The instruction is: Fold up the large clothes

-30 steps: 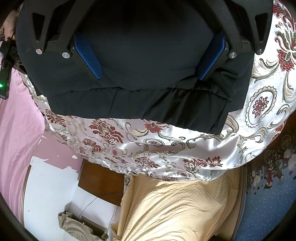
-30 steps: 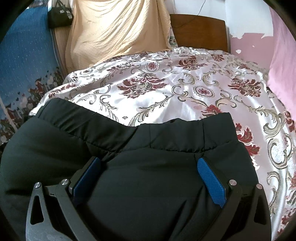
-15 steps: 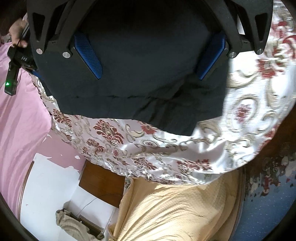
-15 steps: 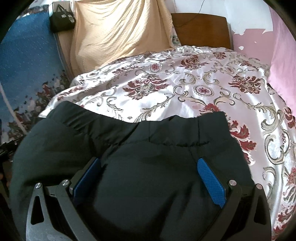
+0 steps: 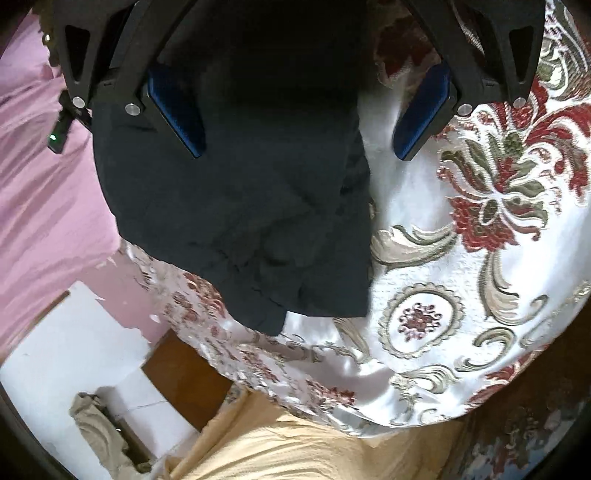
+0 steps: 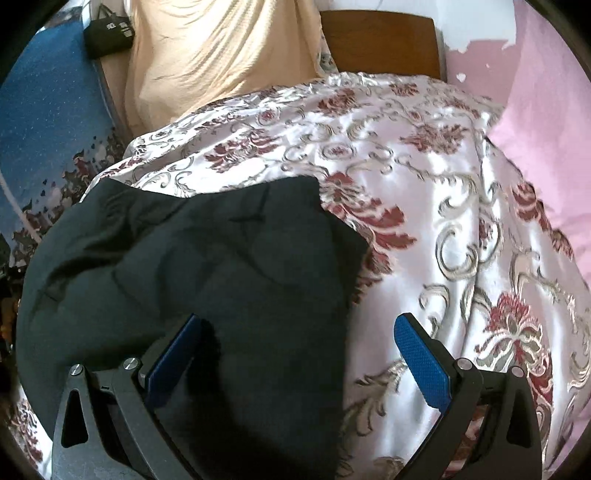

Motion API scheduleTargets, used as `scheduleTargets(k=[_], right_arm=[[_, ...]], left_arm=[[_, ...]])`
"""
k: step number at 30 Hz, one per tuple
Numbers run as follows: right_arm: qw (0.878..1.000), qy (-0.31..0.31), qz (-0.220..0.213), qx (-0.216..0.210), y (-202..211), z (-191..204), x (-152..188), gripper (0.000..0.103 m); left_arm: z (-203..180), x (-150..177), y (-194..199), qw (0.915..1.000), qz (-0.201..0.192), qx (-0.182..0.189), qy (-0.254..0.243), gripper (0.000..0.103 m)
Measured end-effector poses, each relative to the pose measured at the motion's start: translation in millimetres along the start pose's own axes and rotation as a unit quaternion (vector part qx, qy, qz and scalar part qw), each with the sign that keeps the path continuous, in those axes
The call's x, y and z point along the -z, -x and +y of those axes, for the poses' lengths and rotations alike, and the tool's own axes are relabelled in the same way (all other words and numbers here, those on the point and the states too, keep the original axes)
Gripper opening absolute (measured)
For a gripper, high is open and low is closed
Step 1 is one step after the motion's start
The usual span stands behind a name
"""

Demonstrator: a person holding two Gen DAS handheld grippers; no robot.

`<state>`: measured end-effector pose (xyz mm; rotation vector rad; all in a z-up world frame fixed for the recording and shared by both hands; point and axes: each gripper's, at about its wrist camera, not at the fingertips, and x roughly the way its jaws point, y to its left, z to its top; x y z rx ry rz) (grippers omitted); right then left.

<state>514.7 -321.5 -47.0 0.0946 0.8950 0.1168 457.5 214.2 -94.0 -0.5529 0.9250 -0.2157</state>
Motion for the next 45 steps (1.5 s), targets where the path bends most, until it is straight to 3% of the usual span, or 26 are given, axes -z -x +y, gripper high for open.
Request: scheduleTargets(k=[4,6,10,16,21,29,37,41,43,45], right_arm=[[0.998,-0.037,0.013,-0.049,-16,-15,10,0.101],[0.993,-0.060,0.028,-0.093,-28,-23,14,0.101],[0.967,-0.139,0.060,-0.204,-54,-48,26,0.102],[0.957,-0.144,0.051,-0.247,-59,-46,38,0.102],[0.944,-0.114,0.091,-0.297,-61,-19,42,0.102],[0.945,-0.135,0.102,-0.281,-66,-16,47,0.102],[0.954,-0.157,0.102,-0.234,-62,-12,46,0.102],[0.958,-0.177,0.100,-0.205,-58,-4,47,0.101],[0.964,-0.173,0.087,-0.184,-50,4,47,0.088],[0.968,-0.172,0.074,-0.169,-42,10,48,0.075]], left_arm=[[-3,3,-9,0.9986,0.020,0.035,-0.035,0.103],[-4,4,-12,0.9975,0.026,0.049,-0.044,0.103],[-4,3,-19,0.9954,0.034,0.075,-0.050,0.103],[-6,3,-24,0.9931,0.039,0.093,-0.060,0.103],[-14,1,-31,0.9895,0.068,0.106,-0.072,0.103],[-23,3,-36,0.9879,0.099,0.090,-0.079,0.103],[-44,10,-41,0.9907,0.107,0.022,-0.082,0.102],[-56,14,-32,0.9923,0.091,-0.012,-0.084,0.080],[-62,16,-25,0.9924,0.083,-0.030,-0.085,0.068],[-68,15,-17,0.9923,0.074,-0.045,-0.089,0.050]])
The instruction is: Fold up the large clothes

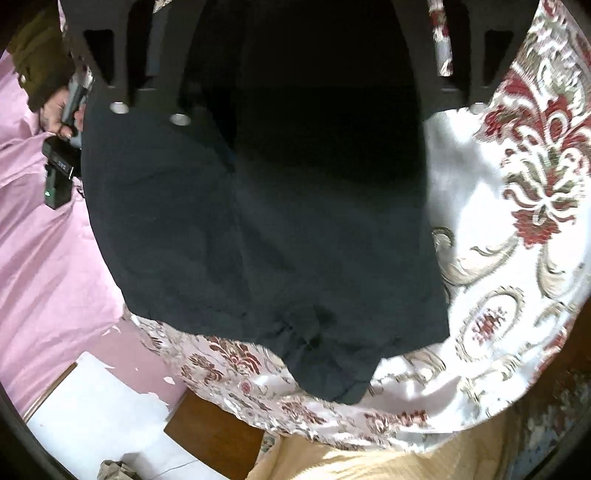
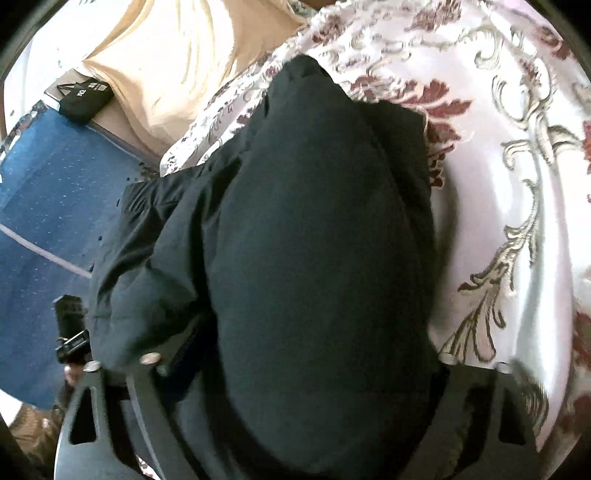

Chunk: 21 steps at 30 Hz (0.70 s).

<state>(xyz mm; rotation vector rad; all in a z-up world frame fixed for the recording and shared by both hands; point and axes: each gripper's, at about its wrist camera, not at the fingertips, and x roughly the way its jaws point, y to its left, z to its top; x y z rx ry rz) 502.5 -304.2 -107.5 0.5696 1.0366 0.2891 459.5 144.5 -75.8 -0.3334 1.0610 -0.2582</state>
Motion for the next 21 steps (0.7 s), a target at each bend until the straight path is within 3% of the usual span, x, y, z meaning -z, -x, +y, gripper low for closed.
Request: scheduleTargets(k=[4,7,13,21], right_arm=[[0.999,-0.007,-0.030,0.013,19,10,1,0.043],[0.999,-0.007,-0.049,0.018,38,25,-1,0.030],[0.997,0.017,-0.068,0.013,77,56,1,0.026],[0.997,0.047,-0.062,0.013,120,70,32,0.025]], left_arm=[[-14,-1,23,0.9994,-0.025,-0.022,-0.004,0.033],[-28,-1,41,0.9982,-0.040,-0.039,-0.020,0.026],[-46,3,79,0.9968,-0.054,-0.045,-0.039,0.023],[-60,34,114,0.9963,-0.052,-0.050,-0.047,0.023]])
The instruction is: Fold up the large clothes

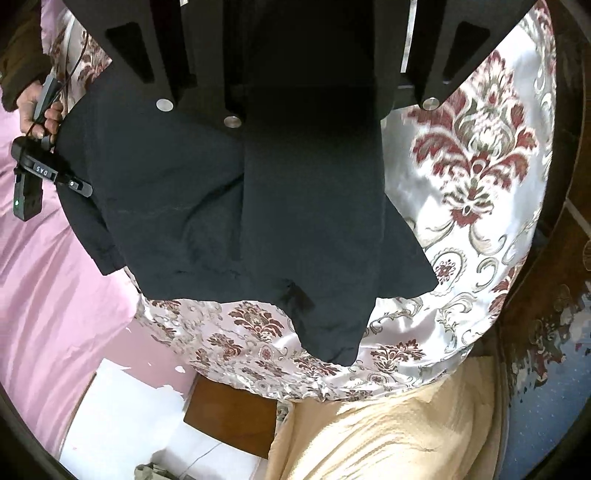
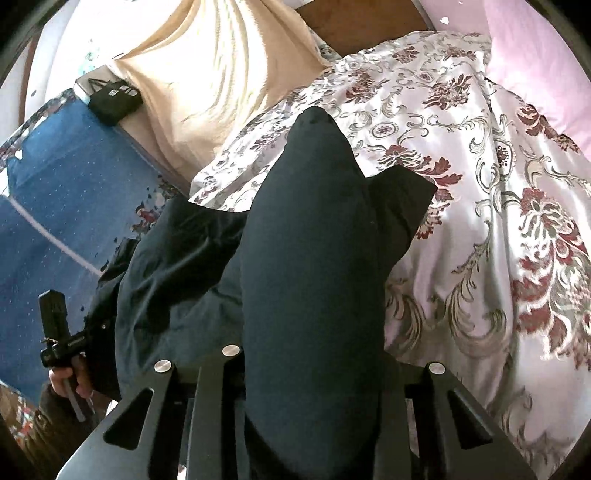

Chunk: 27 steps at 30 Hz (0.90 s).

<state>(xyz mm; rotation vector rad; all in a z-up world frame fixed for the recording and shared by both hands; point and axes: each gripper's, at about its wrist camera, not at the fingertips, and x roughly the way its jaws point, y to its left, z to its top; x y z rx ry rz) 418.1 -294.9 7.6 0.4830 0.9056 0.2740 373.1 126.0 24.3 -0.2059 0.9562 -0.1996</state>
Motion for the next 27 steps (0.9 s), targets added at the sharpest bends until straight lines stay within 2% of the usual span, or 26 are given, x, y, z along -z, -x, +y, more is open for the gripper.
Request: scheduleTargets(k=[10,19,23,27], right_arm=[[1.000,0.021,0.004,0.006,50,13,48,0.025],[0.999,0.012,0.007,0.049,40,-2,84,0.027],[0.999,-0.005,0.003,0.054,37,-9,87,0.032],[0.997,-0.024,0.010,0.069,31,-14,90,0.040]], left_arm=[[-14,46,39,0.9999,0.004,-0.003,-0.014,0.022],[-8,80,11,0.9997,0.012,-0.018,0.009,0.023],[-2,82,9,0.9994,0.016,-0.015,0.027,0.029],[-4,83,4,0.9973,0.030,-0.056,0.036,0.042]])
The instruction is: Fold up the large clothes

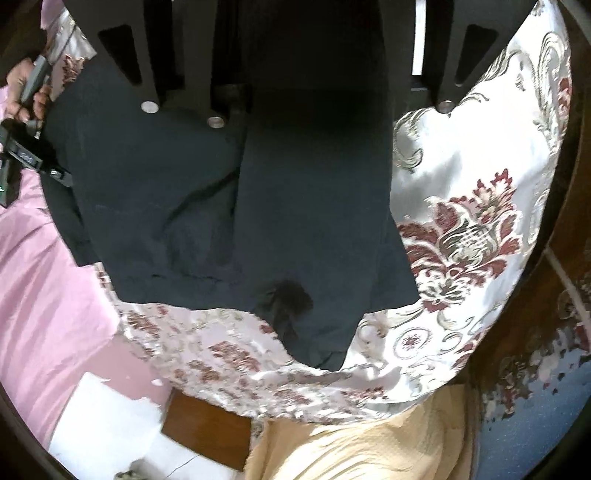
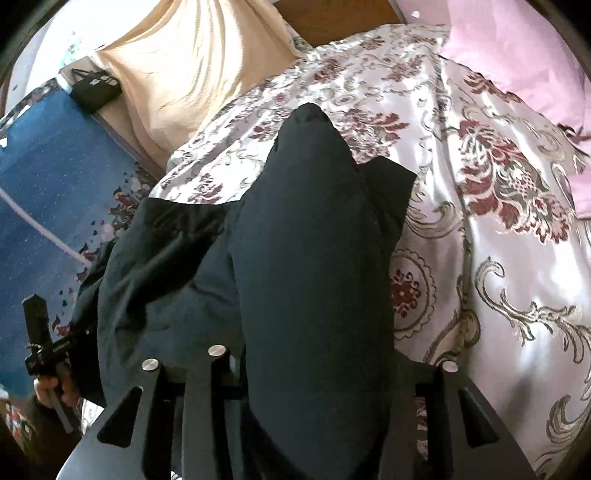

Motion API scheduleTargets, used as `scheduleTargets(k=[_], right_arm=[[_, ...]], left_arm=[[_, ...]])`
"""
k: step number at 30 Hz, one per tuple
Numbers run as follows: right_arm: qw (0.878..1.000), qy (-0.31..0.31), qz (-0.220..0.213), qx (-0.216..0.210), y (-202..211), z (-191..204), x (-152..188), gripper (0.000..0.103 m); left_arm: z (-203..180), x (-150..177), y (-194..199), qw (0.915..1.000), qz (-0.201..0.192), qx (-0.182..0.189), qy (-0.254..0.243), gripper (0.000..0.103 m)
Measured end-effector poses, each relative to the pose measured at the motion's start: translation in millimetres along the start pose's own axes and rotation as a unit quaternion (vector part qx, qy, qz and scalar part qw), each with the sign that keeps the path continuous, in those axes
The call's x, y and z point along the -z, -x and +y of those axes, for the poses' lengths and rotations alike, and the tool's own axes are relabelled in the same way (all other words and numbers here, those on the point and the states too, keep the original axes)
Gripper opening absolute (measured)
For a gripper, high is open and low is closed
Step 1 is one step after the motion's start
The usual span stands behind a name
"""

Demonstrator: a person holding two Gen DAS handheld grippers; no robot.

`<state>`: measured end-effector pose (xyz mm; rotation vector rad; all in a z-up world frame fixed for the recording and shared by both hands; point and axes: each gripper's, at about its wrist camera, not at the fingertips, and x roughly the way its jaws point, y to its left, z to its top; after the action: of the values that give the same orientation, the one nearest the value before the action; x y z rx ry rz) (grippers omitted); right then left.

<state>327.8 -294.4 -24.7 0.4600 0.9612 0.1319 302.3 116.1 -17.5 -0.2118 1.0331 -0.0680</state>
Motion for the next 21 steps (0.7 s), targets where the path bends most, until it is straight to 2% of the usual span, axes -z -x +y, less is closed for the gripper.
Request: scheduleTargets(k=[2,4,6,10,13,16,21], right_arm=[[1.000,-0.007,0.001,0.011,-2,-2,1,0.046],[1.000,-0.011,0.003,0.021,-4,-5,1,0.054],[1.000,-0.014,0.003,0.026,-3,-6,2,0.061],[0.999,-0.014,-0.004,0.033,1,-6,7,0.074],[0.999,-0.018,-0.010,0.032,5,-7,9,0.076],[0.999,-0.016,-0.014,0.034,9,-5,10,0.079],[0.999,-0.004,-0.028,0.046,19,1,15,0.083]], left_arm=[[-1,1,-1,0.9999,0.003,-0.012,0.008,0.045],[1,1,1,0.9995,0.001,-0.025,0.021,0.057],[4,2,3,0.9991,-0.003,-0.025,0.035,0.074],[12,4,10,0.9977,-0.006,-0.021,0.064,0.077],[15,6,18,0.9967,-0.017,-0.014,0.078,0.078],[14,8,26,0.9959,-0.028,-0.014,0.085,0.085],[3,13,41,0.9963,-0.048,-0.024,0.066,0.092]])
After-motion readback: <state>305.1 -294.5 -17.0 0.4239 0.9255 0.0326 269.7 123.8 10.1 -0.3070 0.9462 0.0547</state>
